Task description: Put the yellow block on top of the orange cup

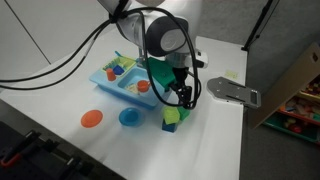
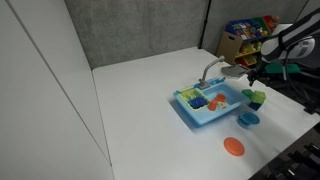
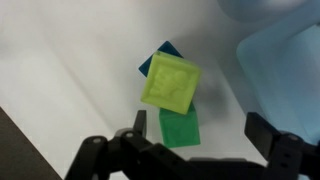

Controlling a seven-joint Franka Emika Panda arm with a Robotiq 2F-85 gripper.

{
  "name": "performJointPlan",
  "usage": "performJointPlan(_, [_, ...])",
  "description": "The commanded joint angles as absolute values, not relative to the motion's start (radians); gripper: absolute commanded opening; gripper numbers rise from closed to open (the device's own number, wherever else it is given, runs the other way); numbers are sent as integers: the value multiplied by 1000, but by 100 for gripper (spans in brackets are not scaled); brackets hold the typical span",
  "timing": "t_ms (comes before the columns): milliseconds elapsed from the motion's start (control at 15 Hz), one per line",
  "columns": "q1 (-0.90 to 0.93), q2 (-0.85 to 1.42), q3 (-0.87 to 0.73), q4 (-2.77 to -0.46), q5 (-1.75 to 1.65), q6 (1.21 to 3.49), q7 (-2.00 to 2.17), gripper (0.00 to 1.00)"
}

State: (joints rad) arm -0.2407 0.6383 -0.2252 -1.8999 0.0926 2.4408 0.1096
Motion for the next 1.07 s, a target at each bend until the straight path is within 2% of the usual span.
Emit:
performJointPlan(0, [-251,614,-241,-1954,75,2478,108,100])
performJointPlan(467, [-299,639,-198,-2033,124,2685,64,100])
performJointPlan(1000, [-334,643,-164,-2061,138,2740,38,100])
